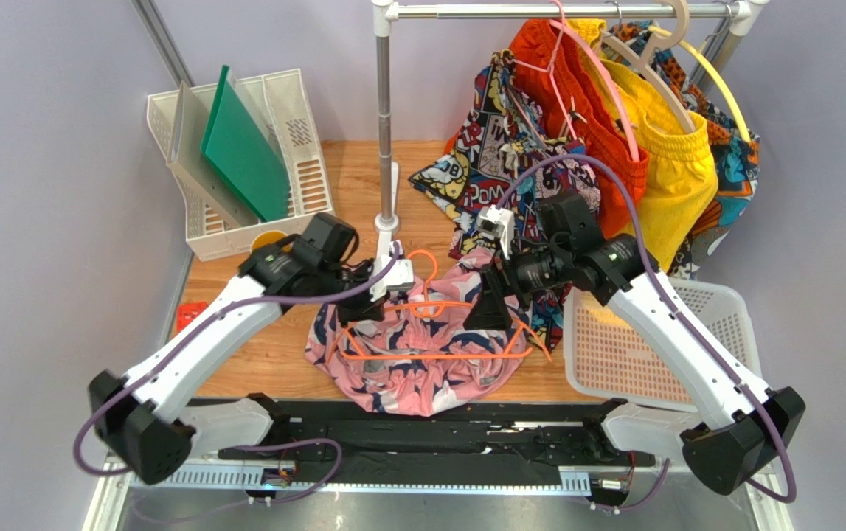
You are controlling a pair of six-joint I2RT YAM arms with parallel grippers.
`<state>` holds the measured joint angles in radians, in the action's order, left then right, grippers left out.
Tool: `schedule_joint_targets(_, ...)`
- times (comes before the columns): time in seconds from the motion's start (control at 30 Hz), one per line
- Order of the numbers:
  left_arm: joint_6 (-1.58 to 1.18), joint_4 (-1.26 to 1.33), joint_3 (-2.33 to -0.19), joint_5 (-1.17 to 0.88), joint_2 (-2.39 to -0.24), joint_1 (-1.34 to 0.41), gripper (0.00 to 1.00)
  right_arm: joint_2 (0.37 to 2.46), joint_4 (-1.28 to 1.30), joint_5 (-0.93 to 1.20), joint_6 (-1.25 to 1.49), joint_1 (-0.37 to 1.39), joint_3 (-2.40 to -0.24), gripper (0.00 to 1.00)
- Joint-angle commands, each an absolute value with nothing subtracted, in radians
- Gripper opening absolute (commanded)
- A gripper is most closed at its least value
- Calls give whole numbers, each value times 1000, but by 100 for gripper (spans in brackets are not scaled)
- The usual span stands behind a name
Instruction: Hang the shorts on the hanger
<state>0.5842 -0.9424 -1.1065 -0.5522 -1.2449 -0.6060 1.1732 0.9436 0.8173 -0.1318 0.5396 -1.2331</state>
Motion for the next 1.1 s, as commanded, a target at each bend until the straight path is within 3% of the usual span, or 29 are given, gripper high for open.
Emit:
schedule_joint_targets(0.0, 627, -966, -1147, -454, -1085, -676, 0, 1215, 879, 897, -51, 535, -1316, 88)
schedule_joint_targets(0.13, 687, -936, -1135, -330, -1002, -773, 0, 1253, 807, 953, 37, 535, -1367, 84)
schedule_joint_targets(0.37, 660, -922, -1175, -275, -1048, -805, 0, 1313, 723, 1042, 144, 538, -1365, 71)
schedule_joint_targets(0.83, 681, -899, -1192, -253, -1088, -854, 0, 1439, 549, 1017, 300, 561, -1396, 73)
schedule_joint_targets(1.0, 646, -879, -1206, -245, -1106, -856, 0, 1451, 506, 1022, 334, 588, -1385, 54)
schedule_joint_targets(1.03, 631, -873, -1203, -248, -1108, -856, 0, 1450, 479, 1029, 353, 591, -1373, 31)
schedule_joint_targets(1.07, 621, -868, -1200, -253, -1108, -856, 0, 1450, 473, 1034, 354, 592, -1371, 16)
